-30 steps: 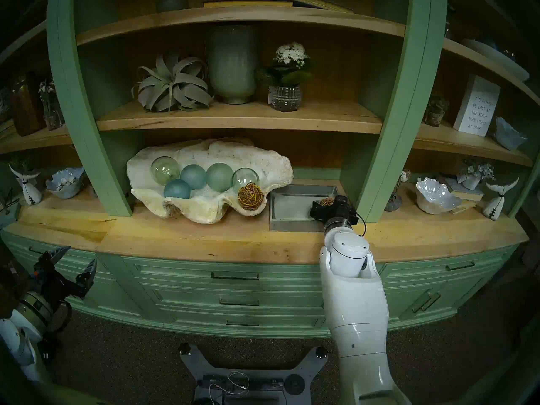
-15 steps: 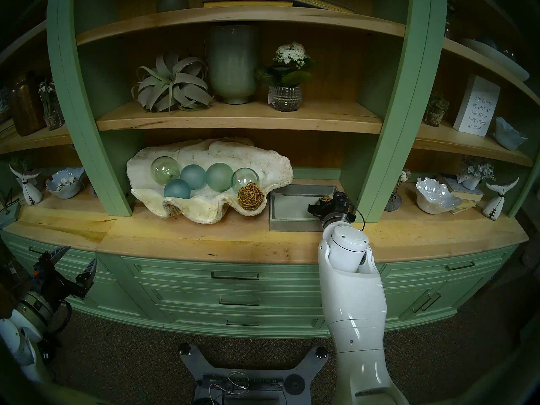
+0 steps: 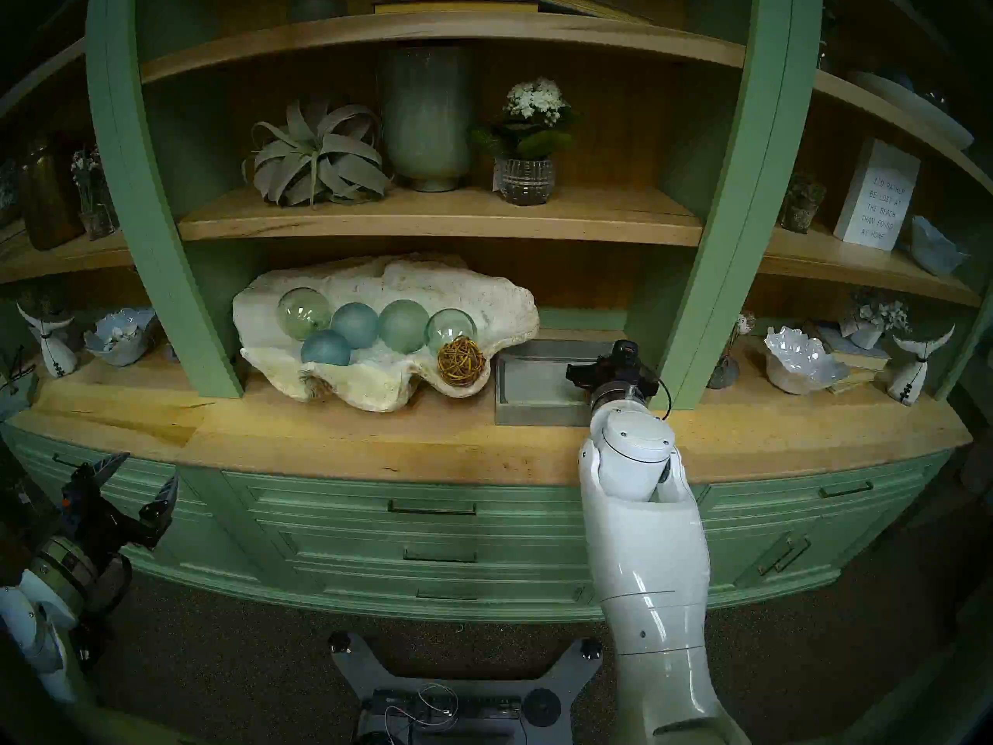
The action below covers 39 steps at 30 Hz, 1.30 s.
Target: Put wooden balls into bowl
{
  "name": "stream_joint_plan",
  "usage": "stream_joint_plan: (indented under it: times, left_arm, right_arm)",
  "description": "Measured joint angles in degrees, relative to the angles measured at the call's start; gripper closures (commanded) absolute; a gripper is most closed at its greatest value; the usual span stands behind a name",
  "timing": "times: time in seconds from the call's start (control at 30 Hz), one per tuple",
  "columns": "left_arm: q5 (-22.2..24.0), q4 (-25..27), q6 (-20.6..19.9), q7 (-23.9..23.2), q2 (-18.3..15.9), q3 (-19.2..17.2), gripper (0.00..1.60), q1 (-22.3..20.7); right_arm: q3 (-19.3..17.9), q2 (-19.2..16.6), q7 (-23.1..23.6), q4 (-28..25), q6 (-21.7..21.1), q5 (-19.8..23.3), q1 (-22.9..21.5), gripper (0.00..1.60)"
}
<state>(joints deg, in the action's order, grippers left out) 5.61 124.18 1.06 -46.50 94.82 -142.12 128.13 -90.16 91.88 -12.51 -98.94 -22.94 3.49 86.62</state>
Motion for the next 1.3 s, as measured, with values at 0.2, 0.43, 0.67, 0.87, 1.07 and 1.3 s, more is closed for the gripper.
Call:
stream_joint_plan:
  times: [0.2,0.43,0.67,0.87,1.07,1.3]
  left_arm:
    - [0.0,0.0,0.0,0.0,0.0,0.0,0.0,0.0]
    - [0.0,0.0,0.0,0.0,0.0,0.0,0.0,0.0]
    - [0.0,0.0,0.0,0.0,0.0,0.0,0.0,0.0]
    - [0.0,0.0,0.0,0.0,0.0,0.0,0.0,0.0]
    - [0.0,0.0,0.0,0.0,0.0,0.0,0.0,0.0]
    - [0.0,0.0,0.0,0.0,0.0,0.0,0.0,0.0]
  right_arm:
    - [0.6,-0.2,-0.5,-0.5,-0.1,-0.5,0.4,0.0]
    - [0.8,-0.2,-1.1,-2.2,-1.3,-0.5,1.6,0.0]
    - [-0.3,0.3,-1.1,-2.1,-4.4,1.2,2.2,0.0]
    - [-0.9,0.7,-1.2,-1.0,-5.8,2.4,1.7,0.0]
    - [-0.5,0.9,-0.8,1.2,-6.8,3.1,-0.4,0.0]
    - [0.1,0.6,-0.4,3.2,-7.0,3.2,-2.8,0.0]
